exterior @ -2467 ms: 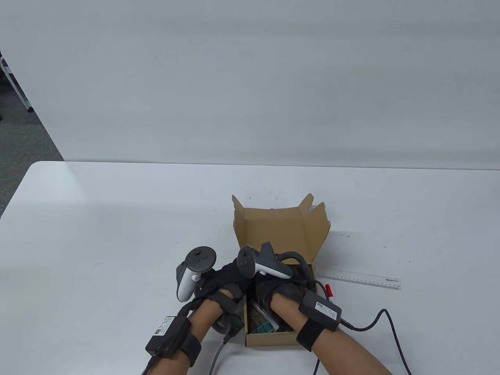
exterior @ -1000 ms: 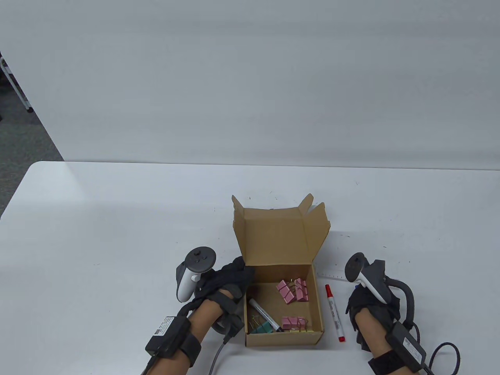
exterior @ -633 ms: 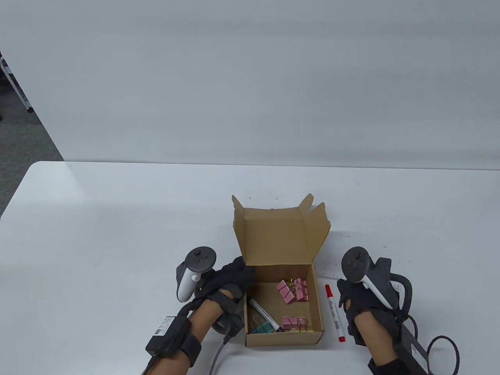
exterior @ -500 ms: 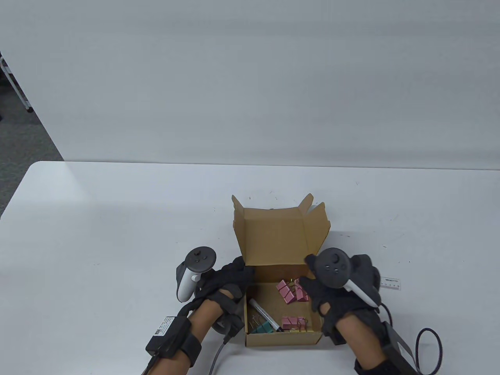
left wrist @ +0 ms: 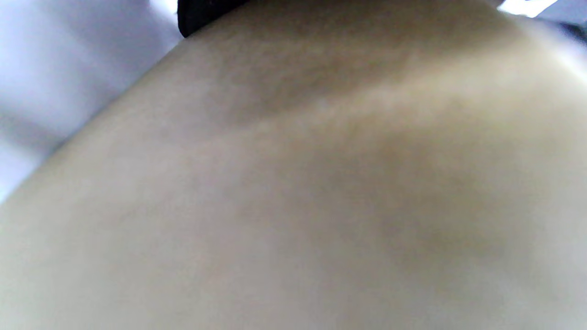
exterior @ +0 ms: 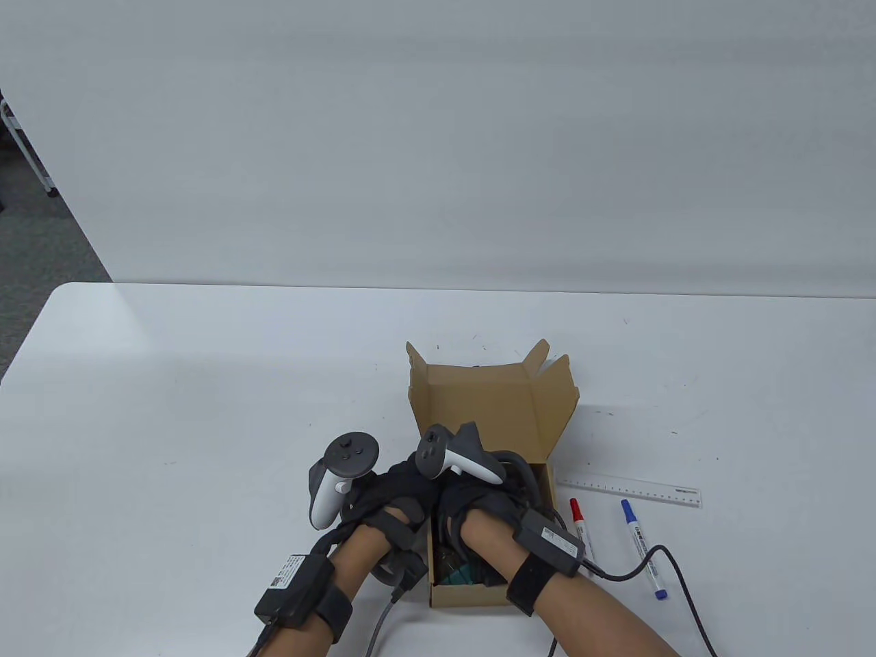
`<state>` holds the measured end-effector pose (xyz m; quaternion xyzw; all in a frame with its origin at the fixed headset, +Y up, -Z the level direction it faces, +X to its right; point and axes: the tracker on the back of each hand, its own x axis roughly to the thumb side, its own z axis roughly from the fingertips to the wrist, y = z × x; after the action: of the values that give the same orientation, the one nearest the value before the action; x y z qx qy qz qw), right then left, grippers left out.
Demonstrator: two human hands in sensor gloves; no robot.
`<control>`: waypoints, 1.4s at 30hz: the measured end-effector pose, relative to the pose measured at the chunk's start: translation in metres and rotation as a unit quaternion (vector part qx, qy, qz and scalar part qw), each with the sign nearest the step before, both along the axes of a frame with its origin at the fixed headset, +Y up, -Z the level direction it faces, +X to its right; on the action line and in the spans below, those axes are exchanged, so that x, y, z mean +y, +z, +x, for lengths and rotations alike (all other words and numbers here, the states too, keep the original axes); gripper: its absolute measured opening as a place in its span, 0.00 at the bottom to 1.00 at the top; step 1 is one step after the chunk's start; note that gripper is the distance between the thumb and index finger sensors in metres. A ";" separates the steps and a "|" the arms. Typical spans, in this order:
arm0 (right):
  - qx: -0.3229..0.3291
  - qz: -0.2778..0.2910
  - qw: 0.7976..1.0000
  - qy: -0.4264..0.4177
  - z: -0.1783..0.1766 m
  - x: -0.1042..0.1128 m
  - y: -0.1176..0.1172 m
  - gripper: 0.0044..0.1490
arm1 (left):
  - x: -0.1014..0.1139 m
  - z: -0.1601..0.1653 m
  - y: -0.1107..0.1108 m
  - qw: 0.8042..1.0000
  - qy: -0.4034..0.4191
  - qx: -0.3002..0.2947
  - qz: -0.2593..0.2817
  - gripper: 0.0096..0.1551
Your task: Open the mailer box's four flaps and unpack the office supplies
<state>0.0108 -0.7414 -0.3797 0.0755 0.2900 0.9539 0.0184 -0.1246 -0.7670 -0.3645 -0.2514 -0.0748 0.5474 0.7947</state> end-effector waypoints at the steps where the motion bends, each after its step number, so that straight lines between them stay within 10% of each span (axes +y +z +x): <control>1: 0.003 -0.001 1.000 0.008 -0.001 -0.001 0.000 0.32 | 0.000 0.000 0.000 1.000 0.000 0.000 0.000 0.35; 22: -0.007 0.047 0.999 0.004 -0.001 0.001 0.002 0.29 | 0.000 0.000 0.000 1.000 0.003 0.000 0.000 0.35; 42: -0.086 0.113 0.982 -0.125 0.087 0.107 0.021 0.29 | 0.000 0.000 0.000 1.000 0.002 0.000 0.000 0.35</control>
<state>0.0979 -0.6341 -0.3584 0.0302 0.1663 0.9735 0.1541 -0.1247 -0.7673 -0.3645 -0.2511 -0.0749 0.5492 0.7936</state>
